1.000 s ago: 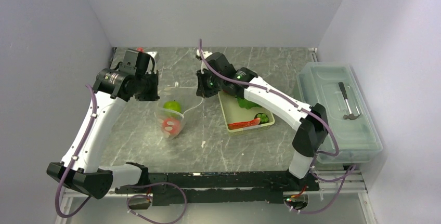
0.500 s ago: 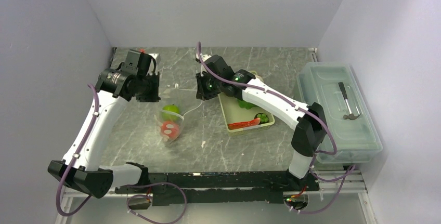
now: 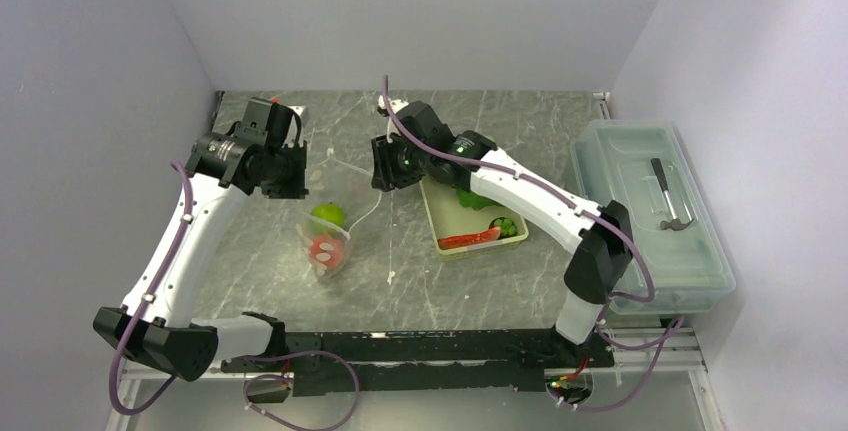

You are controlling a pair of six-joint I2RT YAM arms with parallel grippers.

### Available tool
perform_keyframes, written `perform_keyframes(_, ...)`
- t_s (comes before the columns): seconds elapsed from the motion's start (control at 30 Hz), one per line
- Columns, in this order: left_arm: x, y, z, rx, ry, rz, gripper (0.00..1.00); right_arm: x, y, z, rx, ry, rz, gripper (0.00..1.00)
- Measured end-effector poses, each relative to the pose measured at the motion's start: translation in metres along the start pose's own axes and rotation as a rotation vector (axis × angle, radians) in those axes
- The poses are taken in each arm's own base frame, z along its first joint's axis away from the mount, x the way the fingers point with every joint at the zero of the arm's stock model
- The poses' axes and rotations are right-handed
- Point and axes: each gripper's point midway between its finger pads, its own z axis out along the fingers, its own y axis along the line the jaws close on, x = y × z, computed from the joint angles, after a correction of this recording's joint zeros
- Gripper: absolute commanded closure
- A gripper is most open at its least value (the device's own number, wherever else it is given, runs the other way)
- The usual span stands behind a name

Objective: Place the food in the zip-top bag and seal the zipper
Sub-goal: Adjust the zipper food storage bag at the center of the board, then pick up the fake vegetable from the bin.

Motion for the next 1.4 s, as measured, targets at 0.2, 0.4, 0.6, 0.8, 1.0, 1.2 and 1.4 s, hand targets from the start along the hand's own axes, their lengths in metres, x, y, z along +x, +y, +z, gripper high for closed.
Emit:
perform_keyframes(0.2, 0.0, 0.001, 0.0, -0.005, -0.001, 0.001, 1.0, -0.019, 0.015, -0.029, -0.033, -0.07, -0.013, 0.44)
perform_keyframes(0.4, 0.0, 0.002, 0.0, -0.007, -0.001, 0.004, 1.0, -0.045, 0.026, -0.074, -0.044, -0.189, -0.036, 0.3)
perform_keyframes(0.6, 0.0, 0.002, 0.0, -0.007, 0.0, 0.007, 1.0, -0.064, 0.015, -0.122, 0.029, -0.324, -0.067, 0.21)
perform_keyframes(0.8, 0.0, 0.002, 0.0, -0.007, 0.0, 0.007, 1.0, -0.053, -0.018, -0.139, 0.167, -0.366, -0.082, 0.11)
perform_keyframes(1.0, 0.0, 0.002, 0.0, -0.007, 0.0, 0.007, 1.0, -0.025, -0.063, -0.142, 0.322, -0.355, -0.08, 0.02)
perform_keyframes(1.2, 0.0, 0.002, 0.0, -0.007, 0.0, 0.007, 1.0, 0.001, -0.103, -0.149, 0.465, -0.378, -0.078, 0.0)
perform_keyframes(1.4, 0.0, 0.002, 0.0, -0.007, 0.0, 0.008, 1.0, 0.023, -0.135, -0.145, 0.562, -0.398, -0.068, 0.0)
